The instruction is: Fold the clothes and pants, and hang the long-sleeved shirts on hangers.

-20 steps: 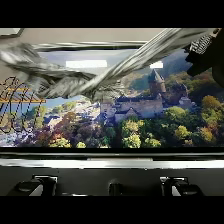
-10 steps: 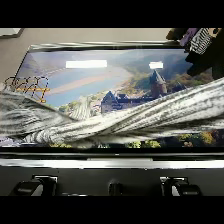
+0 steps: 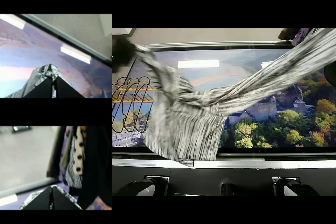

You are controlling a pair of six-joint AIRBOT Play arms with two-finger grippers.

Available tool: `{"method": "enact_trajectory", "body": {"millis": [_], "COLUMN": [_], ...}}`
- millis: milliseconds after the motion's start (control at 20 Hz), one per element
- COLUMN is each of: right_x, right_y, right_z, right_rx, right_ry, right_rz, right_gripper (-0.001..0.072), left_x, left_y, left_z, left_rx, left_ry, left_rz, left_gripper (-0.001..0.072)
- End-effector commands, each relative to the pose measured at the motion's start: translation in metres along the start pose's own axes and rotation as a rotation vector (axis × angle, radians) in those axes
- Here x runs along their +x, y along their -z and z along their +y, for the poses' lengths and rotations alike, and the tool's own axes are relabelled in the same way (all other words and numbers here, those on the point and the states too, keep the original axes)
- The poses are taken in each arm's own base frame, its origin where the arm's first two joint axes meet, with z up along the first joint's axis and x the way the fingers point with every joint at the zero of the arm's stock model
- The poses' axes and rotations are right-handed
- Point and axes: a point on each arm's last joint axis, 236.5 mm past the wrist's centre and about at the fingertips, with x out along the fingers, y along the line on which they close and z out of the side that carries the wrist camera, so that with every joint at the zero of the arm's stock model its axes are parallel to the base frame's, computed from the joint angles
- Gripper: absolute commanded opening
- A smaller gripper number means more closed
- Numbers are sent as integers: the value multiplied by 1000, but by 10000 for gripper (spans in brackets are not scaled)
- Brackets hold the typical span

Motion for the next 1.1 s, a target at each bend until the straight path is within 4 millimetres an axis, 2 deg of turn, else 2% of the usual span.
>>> {"method": "enact_trajectory", "body": {"millis": [0,100,150,200,250,300,350,450,500,550,650,750,800,900,1050], "right_x": [87,105,107,106,101,94,85,61,42,20,-25,-68,-90,-128,-197], "right_y": [128,215,255,285,311,328,337,339,338,339,351,378,396,433,494], "right_z": [-3,12,26,41,57,72,85,97,95,91,84,96,108,127,153], "right_rx": [63,176,222,248,268,279,266,166,76,-6,-62,55,168,329,391], "right_ry": [98,96,66,25,-29,-87,-153,-266,-311,-350,-398,-463,-499,-528,-550], "right_rz": [272,503,618,711,801,872,926,1000,1048,1111,1246,1345,1381,1428,1544], "right_gripper": [27,27,27,28,40,89,130,531,621,621,621,621,620,620,619], "left_x": [108,136,142,144,142,138,132,112,96,76,33,-7,-26,-56,-80], "left_y": [90,147,171,193,208,215,215,191,170,149,119,118,128,164,217], "left_z": [51,76,86,93,96,97,96,98,105,118,159,199,220,249,270], "left_rx": [-47,-70,-74,-74,-74,-65,-57,-55,-42,-22,-30,-57,-97,-162,-217], "left_ry": [-67,-107,-120,-129,-133,-129,-116,-99,-100,-118,-203,-257,-291,-340,-368], "left_rz": [233,392,465,537,592,632,655,675,664,650,619,606,610,650,739], "left_gripper": [19,20,21,37,141,306,426,650,691,692,692,692,692,691,691]}}
